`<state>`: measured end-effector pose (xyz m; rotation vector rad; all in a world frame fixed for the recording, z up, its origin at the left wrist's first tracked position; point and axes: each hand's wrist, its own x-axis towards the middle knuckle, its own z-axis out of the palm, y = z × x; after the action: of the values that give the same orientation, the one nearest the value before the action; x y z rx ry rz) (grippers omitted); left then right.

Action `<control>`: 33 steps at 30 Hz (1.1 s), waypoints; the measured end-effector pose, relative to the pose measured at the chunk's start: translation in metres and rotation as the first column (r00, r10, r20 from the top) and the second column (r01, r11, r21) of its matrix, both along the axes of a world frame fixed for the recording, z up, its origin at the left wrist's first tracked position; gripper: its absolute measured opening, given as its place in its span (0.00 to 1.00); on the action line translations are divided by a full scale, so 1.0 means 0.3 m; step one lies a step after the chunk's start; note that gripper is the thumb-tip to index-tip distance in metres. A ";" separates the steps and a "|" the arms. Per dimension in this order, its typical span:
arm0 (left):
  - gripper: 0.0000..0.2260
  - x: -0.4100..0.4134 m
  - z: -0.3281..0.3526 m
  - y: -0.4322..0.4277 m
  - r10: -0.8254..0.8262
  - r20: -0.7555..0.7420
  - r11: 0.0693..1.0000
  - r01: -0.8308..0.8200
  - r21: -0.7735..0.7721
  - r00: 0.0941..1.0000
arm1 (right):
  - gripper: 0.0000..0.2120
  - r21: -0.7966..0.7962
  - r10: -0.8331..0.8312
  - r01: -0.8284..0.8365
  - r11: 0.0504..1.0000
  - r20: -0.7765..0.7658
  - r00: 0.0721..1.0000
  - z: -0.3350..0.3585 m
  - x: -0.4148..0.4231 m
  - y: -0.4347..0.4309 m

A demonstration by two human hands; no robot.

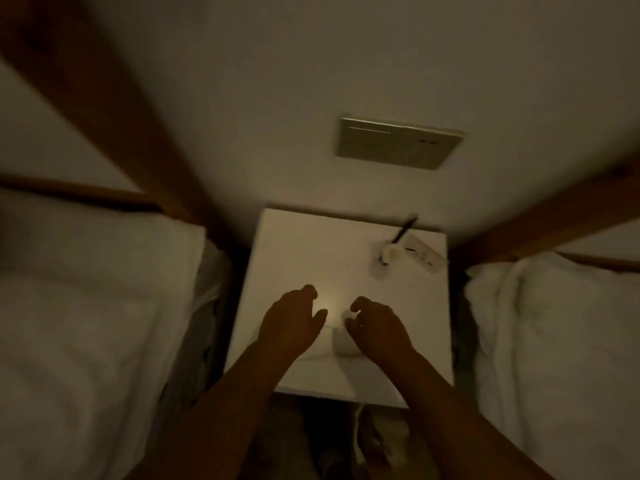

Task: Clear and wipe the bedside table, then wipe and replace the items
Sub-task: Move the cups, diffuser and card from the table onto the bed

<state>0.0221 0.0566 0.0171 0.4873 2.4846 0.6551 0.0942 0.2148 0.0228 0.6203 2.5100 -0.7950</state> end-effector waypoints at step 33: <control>0.19 -0.115 -0.169 -0.090 0.491 0.049 0.728 -0.441 0.524 0.870 | 0.16 0.050 0.236 -0.230 0.972 -0.190 0.953 -0.130 -0.311 0.041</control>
<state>-0.0123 0.0295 -0.0336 0.0539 2.5092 1.5736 0.0009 0.2271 -0.0161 0.2557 2.7104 -0.7656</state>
